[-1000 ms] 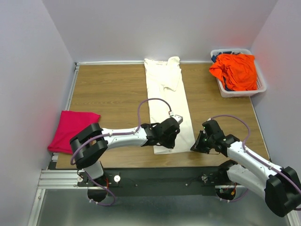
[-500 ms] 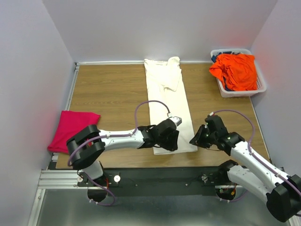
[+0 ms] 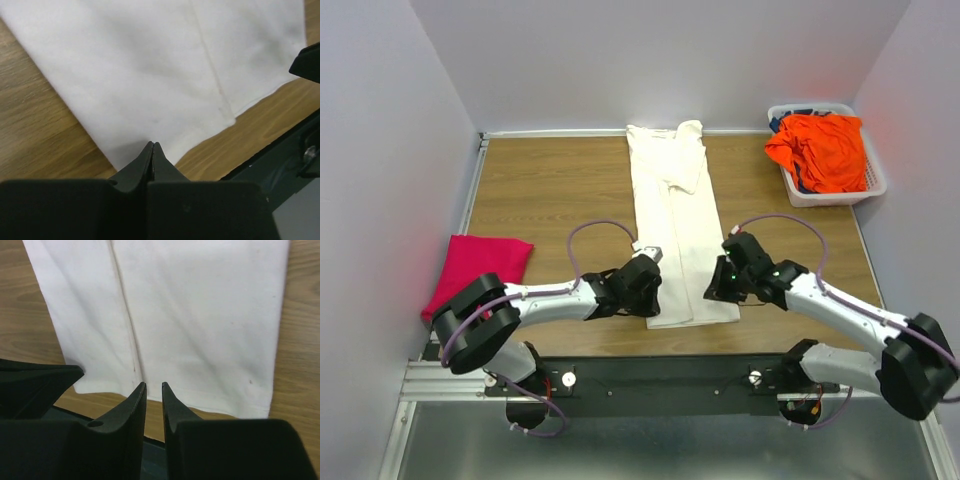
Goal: Fold and stack the t-shirts
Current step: Fold the tshirt
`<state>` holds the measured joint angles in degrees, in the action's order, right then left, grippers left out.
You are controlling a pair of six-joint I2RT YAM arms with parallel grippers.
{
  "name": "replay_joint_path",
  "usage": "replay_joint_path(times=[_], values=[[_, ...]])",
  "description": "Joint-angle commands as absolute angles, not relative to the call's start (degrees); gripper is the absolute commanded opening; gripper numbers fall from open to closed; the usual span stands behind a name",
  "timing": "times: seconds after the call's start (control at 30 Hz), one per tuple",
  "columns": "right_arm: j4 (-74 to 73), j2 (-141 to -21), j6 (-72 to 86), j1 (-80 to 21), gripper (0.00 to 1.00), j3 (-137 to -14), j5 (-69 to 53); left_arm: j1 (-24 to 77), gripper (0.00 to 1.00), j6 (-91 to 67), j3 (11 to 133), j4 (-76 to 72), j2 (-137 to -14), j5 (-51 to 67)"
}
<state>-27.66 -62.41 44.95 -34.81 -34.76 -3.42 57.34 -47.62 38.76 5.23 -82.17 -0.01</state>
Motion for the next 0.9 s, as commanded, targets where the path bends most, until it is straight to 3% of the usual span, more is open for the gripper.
replay_joint_path(times=[0.0,0.4,0.87], values=[[-23.5,-67.6,45.3,-41.3,0.25,-38.0,3.3,57.3,0.01,-48.8,37.9,4.2,-84.4,-1.8],[-20.9,-80.6,46.7,-51.9,0.25,-41.4,9.1,55.2,0.00,-49.3,35.5,15.6,-84.2,-5.2],[-18.0,-83.2,50.7,-56.1,0.25,-40.8,8.2,49.5,0.00,-46.8,36.4,20.7,-78.6,-1.2]])
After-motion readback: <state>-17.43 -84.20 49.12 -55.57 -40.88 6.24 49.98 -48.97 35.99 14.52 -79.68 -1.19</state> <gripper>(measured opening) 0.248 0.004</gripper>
